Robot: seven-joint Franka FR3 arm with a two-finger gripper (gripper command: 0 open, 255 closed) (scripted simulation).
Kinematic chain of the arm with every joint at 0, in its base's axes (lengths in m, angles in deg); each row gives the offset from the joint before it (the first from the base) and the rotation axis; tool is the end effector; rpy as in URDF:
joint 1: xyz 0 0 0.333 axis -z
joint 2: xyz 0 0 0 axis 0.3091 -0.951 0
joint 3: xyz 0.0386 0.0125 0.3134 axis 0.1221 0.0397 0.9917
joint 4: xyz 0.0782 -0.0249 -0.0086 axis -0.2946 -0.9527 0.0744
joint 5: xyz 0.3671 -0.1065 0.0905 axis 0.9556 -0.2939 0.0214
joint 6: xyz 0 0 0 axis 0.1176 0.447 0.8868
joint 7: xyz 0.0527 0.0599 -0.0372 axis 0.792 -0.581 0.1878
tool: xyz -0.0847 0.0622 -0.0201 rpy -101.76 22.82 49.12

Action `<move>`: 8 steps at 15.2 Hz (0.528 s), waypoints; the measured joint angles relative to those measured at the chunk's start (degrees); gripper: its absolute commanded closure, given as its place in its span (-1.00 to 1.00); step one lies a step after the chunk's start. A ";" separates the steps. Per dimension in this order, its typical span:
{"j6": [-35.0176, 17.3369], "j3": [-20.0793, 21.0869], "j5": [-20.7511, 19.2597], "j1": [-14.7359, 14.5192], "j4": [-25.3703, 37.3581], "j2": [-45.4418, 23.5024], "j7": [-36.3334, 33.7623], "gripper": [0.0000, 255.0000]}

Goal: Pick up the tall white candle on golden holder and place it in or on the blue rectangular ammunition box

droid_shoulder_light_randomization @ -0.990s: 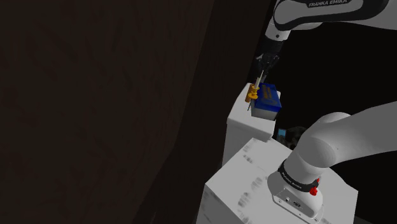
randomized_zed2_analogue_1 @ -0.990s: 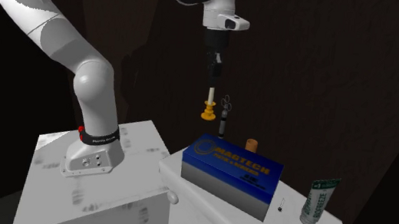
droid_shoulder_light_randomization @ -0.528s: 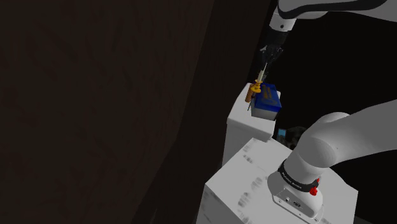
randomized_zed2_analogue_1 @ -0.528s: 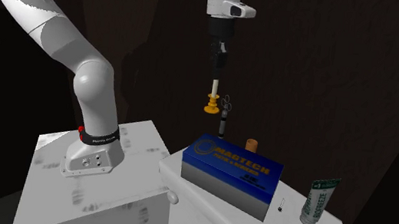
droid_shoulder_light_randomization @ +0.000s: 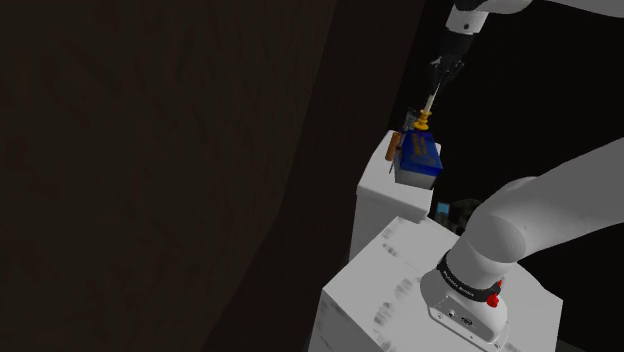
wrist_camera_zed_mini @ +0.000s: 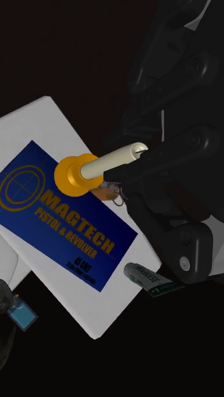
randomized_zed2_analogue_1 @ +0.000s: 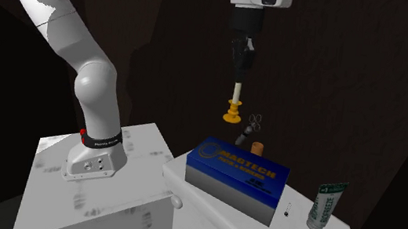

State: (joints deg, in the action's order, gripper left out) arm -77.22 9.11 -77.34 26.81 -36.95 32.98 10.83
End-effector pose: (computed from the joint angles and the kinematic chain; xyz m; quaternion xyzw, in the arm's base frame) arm 0.3287 -0.2913 0.5845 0.9866 -0.1618 0.0196 0.0031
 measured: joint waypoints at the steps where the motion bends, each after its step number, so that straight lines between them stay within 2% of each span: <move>1: 0.58 -1.10 0.27 0.00 2.15 -1.47 1.42 1.00; 5: 2.01 -5.96 1.82 0.16 9.78 -7.50 7.58 1.00; 8: 0.34 -6.59 1.80 0.32 8.50 -7.87 8.22 1.00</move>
State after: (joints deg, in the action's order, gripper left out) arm -76.88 2.52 -75.54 27.13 -28.45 25.11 19.06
